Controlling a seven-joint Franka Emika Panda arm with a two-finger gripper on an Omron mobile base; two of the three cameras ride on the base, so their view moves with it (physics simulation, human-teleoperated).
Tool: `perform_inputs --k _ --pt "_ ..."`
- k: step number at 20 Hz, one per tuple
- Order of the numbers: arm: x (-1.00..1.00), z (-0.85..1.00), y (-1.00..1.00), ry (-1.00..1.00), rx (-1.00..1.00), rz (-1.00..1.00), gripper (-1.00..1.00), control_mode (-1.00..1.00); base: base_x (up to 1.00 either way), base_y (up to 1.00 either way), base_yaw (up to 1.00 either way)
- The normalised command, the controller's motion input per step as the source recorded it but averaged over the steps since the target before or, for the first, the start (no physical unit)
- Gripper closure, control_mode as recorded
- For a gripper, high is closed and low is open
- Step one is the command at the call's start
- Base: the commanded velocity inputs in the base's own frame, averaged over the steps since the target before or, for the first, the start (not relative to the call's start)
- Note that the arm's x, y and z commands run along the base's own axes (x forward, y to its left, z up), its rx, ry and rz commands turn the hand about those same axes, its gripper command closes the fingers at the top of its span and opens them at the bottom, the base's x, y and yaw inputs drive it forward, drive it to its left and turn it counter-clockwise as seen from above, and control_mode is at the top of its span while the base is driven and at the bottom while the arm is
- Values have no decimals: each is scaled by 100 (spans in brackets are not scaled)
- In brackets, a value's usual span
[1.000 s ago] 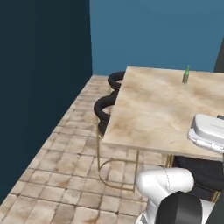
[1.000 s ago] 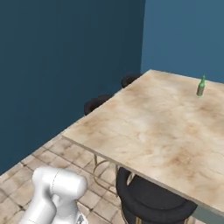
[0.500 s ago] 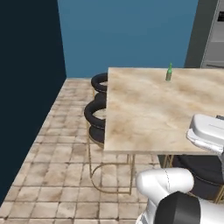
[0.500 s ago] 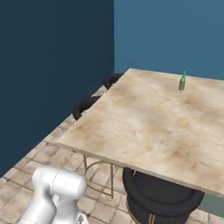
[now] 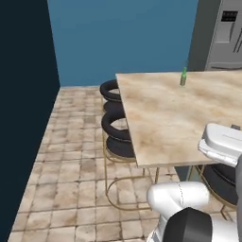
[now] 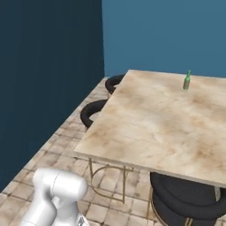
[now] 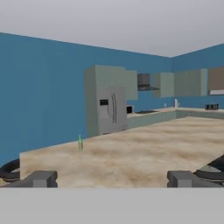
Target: Sort all alcoholic drinks to one cabinet, and non-alcoholic drinks to the other.
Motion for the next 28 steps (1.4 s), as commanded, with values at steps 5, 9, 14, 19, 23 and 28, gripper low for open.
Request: perform_inputs --k 5,9,14,19,23,28 --pt "0 0 0 0 0 0 -100 100 36 60 -28" --pt "0 0 0 0 0 0 -100 100 41 68 -28" --pt "0 0 0 0 0 0 -100 100 41 67 -28" --pt "0 0 0 0 0 0 -100 100 43 62 -29" --pt "0 0 0 0 0 0 -100 100 45 60 -30" --pt "0 0 0 0 0 0 -100 100 42 62 -30"
